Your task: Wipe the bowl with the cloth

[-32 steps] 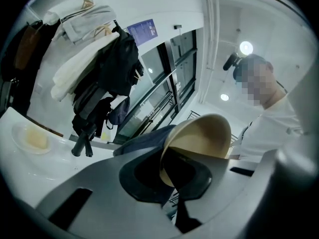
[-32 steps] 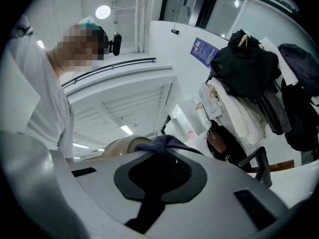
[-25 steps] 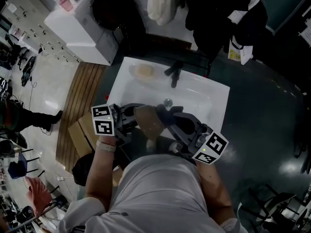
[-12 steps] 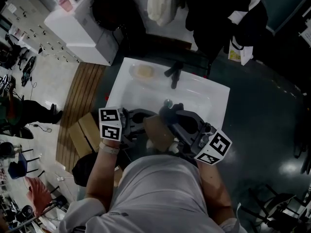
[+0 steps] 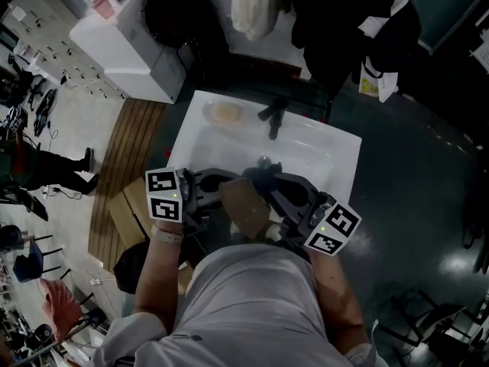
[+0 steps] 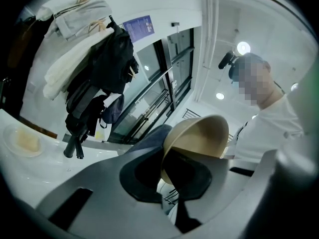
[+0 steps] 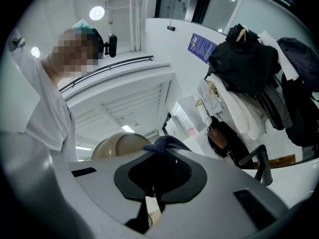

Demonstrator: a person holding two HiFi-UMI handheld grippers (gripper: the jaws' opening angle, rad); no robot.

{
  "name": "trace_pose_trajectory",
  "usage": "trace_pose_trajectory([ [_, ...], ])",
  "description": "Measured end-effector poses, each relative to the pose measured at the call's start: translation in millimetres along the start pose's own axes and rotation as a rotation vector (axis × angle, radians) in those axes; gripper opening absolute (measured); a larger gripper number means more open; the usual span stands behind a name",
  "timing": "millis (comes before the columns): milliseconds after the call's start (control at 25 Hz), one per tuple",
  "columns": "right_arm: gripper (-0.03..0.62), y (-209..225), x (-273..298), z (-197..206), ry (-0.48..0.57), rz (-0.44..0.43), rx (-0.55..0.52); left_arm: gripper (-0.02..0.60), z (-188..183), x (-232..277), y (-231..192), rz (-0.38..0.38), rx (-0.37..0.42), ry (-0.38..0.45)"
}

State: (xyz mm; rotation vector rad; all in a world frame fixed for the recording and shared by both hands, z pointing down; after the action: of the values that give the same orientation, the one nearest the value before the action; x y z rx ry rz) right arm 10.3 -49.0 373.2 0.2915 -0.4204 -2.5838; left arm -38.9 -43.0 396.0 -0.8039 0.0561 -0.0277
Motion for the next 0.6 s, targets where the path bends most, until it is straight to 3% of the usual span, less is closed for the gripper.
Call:
trace_pose_trajectory([
  [600, 0.033, -21.4, -2.2, 4.1, 0.015, -0.147, 0.077, 0.017, -20.6, -29.0, -28.8, -0.109, -0.084, 0.133],
])
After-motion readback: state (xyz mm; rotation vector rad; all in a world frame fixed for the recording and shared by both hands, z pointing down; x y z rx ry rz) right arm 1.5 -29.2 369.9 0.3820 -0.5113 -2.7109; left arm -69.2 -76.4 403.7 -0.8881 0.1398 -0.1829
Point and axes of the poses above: the fingertips, and each gripper's own axes: x forward along the fingers, y to its right, z out of its underside, the point moved 1 cm from there along -x, backward along the fingers, and after that the axes turned 7 degrees about -x, right-handed, at the moved point
